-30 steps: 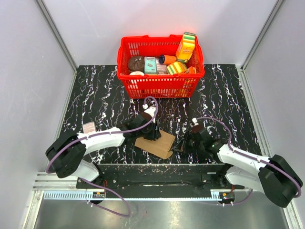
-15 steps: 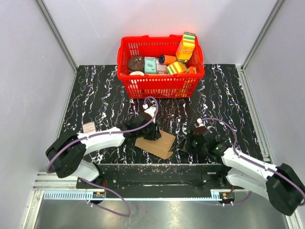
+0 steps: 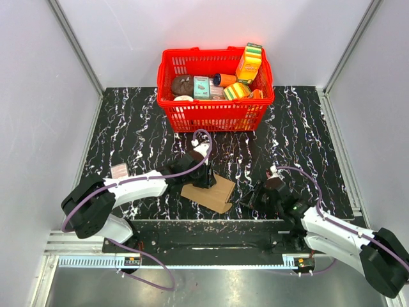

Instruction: Fold the paper box

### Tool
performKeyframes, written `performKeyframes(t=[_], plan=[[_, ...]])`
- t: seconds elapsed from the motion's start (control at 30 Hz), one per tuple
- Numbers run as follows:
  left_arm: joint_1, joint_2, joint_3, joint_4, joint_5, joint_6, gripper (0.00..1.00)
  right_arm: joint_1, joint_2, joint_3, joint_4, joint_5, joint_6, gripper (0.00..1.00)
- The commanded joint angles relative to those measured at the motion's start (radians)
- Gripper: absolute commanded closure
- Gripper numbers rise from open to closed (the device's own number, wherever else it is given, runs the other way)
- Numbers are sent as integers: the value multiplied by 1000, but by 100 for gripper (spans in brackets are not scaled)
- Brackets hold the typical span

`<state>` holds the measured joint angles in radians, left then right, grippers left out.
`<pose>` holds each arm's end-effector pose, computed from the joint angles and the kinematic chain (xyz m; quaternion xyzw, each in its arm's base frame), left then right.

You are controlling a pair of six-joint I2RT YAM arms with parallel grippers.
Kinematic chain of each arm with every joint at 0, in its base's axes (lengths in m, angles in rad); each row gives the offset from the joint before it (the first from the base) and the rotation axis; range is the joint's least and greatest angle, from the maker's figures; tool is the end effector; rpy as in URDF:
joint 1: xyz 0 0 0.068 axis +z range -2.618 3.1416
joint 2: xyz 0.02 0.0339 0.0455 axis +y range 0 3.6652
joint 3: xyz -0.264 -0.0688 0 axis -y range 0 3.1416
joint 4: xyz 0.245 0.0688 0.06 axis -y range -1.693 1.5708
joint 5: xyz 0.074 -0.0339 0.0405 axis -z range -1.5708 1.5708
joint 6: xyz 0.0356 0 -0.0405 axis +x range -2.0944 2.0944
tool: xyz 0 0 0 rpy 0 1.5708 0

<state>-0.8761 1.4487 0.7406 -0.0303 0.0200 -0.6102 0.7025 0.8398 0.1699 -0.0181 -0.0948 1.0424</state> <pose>0.1877 -0.2263 0.1880 0.1252 0.9060 -0.2803 0.2915 0.1181 0.1044 0.1355 0.1328 0.8936 0.3544 0.2415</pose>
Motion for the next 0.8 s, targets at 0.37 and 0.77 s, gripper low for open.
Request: performKeyframes(t=[0.37, 0.77], plan=[[-21, 42, 16, -28, 41, -6, 65, 57, 24, 80, -17, 159, 65, 70], [-23, 45, 13, -25, 41, -10, 65, 187, 160, 137, 24, 250, 113, 70]])
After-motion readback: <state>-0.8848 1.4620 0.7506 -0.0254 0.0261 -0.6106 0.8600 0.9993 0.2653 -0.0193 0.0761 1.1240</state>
